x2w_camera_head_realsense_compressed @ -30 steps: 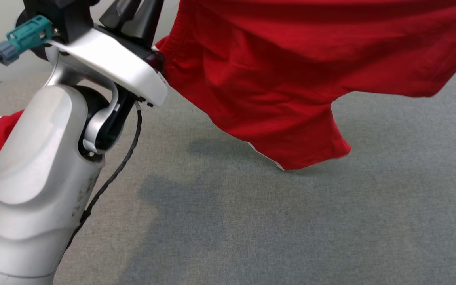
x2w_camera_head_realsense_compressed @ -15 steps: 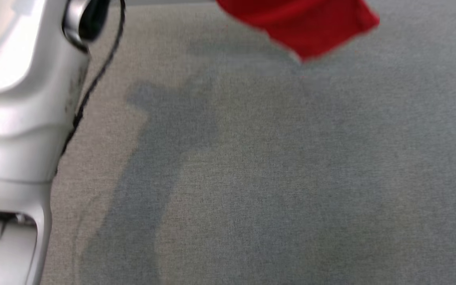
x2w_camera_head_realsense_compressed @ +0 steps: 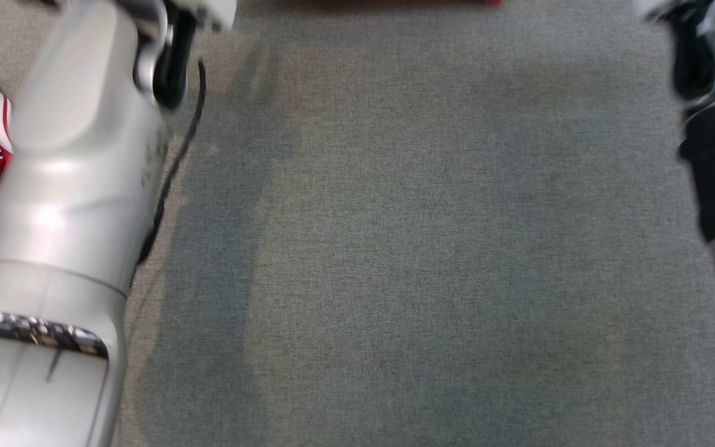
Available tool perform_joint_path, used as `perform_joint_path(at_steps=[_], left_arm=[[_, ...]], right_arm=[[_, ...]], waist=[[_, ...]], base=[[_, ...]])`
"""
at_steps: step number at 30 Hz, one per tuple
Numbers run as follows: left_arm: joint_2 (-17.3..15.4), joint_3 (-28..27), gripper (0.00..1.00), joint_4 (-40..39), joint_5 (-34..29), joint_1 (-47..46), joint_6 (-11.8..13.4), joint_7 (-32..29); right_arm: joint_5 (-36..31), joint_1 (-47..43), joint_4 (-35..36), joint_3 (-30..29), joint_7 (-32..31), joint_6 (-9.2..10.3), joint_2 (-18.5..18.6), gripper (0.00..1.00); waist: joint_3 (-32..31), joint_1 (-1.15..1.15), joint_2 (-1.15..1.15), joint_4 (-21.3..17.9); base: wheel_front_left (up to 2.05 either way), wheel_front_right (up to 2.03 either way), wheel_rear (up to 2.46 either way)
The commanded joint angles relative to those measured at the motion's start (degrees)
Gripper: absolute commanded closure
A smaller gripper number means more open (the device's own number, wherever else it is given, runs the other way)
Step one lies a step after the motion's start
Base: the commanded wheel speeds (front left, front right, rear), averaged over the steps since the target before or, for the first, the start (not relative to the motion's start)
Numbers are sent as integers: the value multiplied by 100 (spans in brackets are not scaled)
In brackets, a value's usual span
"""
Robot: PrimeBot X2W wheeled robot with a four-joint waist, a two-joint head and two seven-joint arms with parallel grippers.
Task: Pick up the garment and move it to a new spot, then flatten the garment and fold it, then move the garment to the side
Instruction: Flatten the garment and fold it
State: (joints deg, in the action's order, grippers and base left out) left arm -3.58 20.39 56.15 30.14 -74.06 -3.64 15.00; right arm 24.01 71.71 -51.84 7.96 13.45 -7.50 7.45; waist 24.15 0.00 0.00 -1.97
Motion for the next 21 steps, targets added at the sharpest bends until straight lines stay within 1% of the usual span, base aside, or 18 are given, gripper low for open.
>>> perform_joint_path(at_steps=[1, 4, 7, 11, 12, 14, 17, 21], left_arm=[[-39, -55, 100, 89, 50, 106, 42, 22], [1, -183, 100, 320, 77, 465, 113, 23], [19, -291, 100, 410, 129, 932, 34, 24], [39, -405, 100, 376, 198, 1588, -83, 25], [43, -357, 100, 362, 214, 1783, -131, 24], [45, -316, 100, 249, 284, 2125, -188, 24], [50, -217, 100, -26, 239, 2715, -249, 24], [50, -266, 100, -699, 129, 3605, -292, 17]], right_arm=[[74, -138, -108, -1, 40, 1, 3, 100], [277, -382, -554, 201, 104, 1, -129, 100], [461, -790, -809, 457, 146, 1, -214, 100], [705, -1466, -880, 796, 181, 1, -238, 100], [729, -1646, -832, 901, 181, 1, -234, 100], [836, -2003, -597, 1010, 183, 1, -172, 100], [936, -2730, -60, 1059, 180, 1, -111, 100], [923, -3803, 919, 962, 181, 0, -7, 100]], waist=[[0, 0, 0, -3], [-8, 0, 0, -10], [-38, 0, 0, 10], [-145, 0, 0, 51], [-173, 0, 0, 61], [-249, 0, 0, 79], [-408, 0, 0, 100], [-657, 0, 0, 144]], base=[[0, 0, 0], [0, 0, 0], [0, 0, 0], [0, 0, 0], [0, 0, 0], [0, 0, 0], [0, 0, 0], [0, 0, 0]])
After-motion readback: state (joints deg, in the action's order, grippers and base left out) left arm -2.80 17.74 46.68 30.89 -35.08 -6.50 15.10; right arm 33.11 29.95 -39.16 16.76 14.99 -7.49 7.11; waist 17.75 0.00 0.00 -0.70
